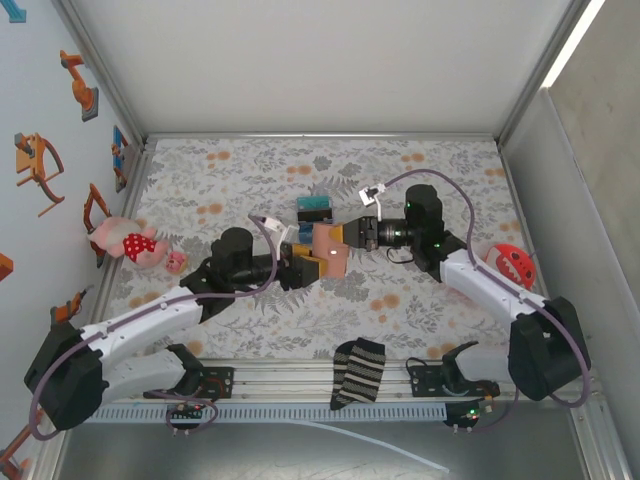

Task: Take the credit cards out of the card holder

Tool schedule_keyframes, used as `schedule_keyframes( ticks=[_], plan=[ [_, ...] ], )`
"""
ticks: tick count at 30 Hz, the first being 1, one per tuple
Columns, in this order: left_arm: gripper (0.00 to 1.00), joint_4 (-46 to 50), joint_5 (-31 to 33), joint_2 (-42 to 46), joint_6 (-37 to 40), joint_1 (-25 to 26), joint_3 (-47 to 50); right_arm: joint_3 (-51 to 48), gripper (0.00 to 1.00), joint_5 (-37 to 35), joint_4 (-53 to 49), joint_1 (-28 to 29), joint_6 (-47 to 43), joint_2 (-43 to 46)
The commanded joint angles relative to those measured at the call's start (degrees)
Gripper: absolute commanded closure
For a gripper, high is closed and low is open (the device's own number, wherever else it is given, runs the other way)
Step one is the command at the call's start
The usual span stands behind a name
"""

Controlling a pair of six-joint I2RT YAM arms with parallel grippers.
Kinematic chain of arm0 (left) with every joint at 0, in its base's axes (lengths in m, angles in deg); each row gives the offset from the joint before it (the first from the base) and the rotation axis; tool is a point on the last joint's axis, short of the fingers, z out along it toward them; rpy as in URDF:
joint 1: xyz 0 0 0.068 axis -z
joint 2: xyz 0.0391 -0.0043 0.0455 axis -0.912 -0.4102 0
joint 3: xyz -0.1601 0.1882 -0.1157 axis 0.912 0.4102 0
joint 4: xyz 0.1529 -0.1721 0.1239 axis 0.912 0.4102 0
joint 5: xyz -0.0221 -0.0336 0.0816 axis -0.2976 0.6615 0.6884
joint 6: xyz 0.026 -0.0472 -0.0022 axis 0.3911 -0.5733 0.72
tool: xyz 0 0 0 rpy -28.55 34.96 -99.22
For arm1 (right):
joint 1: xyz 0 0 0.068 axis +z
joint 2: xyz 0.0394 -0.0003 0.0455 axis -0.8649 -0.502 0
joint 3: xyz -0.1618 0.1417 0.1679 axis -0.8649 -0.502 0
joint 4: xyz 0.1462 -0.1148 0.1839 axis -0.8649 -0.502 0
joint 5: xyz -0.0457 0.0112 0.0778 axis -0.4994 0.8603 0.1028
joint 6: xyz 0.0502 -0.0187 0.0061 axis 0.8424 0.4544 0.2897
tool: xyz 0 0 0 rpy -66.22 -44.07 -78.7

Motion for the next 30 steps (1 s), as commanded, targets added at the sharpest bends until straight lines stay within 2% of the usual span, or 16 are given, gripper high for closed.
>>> schedule_keyframes(
  ticks=[1, 3, 5, 10, 19, 26, 30],
  plan=[
    [0.37, -4.5, -4.0, 1.0, -1.8, 0.0, 1.0, 2.6, 1.00, -3.2, -6.4, 0.5, -5.4, 3.0],
    [0.31, -4.1, -4.5, 2.1, -1.0, -0.1, 1.6, 2.6, 1.00, -3.8, -6.4, 0.5, -5.3, 3.5],
    [0.30, -3.9, -4.4, 3.0, 0.2, -0.1, 2.8, 2.8, 1.00, -3.7, -6.3, 0.6, -4.8, 3.6],
    [0.30, -7.8, -5.2, 3.2, 0.1, -1.5, 5.6, 2.8, 1.00, -2.5, -5.5, 0.9, -3.4, 4.2],
    [0.34, -15.6, -8.3, -1.7, -3.2, -2.0, 5.7, 2.7, 1.00, -2.2, -5.7, 2.4, -2.8, 6.0],
    [0.55, -19.5, -10.1, -4.6, -5.1, -2.0, 5.0, 2.8, 1.00, -3.1, -4.9, 3.8, -2.3, 5.6],
    [0.80, -21.7, -10.4, -5.0, -6.7, -2.0, 5.1, 2.2, 1.00, -4.9, -6.1, 4.0, -2.5, 5.7]
  ],
)
